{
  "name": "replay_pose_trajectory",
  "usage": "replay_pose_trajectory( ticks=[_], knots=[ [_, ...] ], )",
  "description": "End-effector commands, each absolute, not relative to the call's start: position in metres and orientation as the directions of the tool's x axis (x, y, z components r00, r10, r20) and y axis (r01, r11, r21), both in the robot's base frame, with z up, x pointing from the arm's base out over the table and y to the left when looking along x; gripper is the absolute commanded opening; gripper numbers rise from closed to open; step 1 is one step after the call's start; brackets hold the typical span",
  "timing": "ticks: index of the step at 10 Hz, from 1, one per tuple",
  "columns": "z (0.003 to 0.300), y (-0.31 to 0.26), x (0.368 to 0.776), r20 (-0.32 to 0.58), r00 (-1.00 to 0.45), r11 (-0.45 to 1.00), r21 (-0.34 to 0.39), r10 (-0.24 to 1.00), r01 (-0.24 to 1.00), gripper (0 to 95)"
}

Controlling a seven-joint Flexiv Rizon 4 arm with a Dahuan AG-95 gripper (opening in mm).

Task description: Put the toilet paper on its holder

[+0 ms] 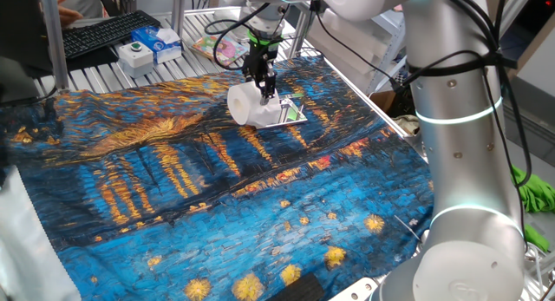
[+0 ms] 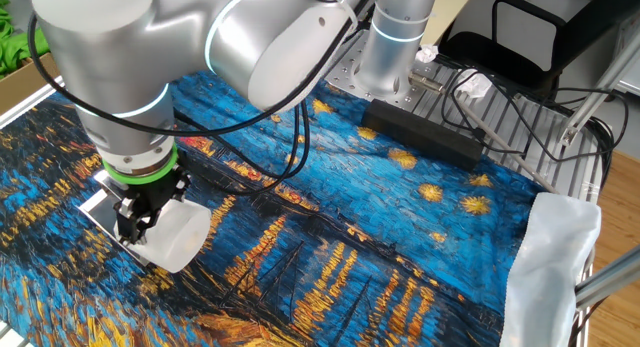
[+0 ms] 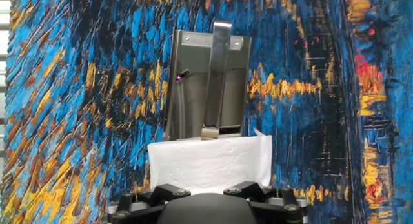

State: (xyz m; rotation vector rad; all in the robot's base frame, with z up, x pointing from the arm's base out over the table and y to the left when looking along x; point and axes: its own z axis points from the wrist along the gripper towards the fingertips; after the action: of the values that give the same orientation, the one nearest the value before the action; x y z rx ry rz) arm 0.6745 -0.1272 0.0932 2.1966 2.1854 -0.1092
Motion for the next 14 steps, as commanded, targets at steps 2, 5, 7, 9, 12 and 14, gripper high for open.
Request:
replay_pose_trajectory(
  ticks=[2,5,7,9,12,14],
  knots=[
    [0.0936,-0.1269,0.6729,-0.074,-0.025,0.023,-0.025,0.997,0.999,0.0],
    [0.0936,-0.1269,0.6729,-0.088,-0.018,0.017,-0.013,0.996,1.0,0.0],
    [0.0936,-0.1269,0.6729,-0.097,-0.025,0.024,-0.011,0.995,1.0,0.0],
    [0.0936,-0.1269,0.6729,-0.095,-0.015,0.015,-0.005,0.995,1.0,0.0],
    [0.0936,-0.1269,0.6729,-0.096,-0.019,0.02,0.005,0.995,1.0,0.0],
    [0.0936,-0.1269,0.6729,-0.097,-0.021,0.022,0.015,0.995,1.0,0.0]
  ],
)
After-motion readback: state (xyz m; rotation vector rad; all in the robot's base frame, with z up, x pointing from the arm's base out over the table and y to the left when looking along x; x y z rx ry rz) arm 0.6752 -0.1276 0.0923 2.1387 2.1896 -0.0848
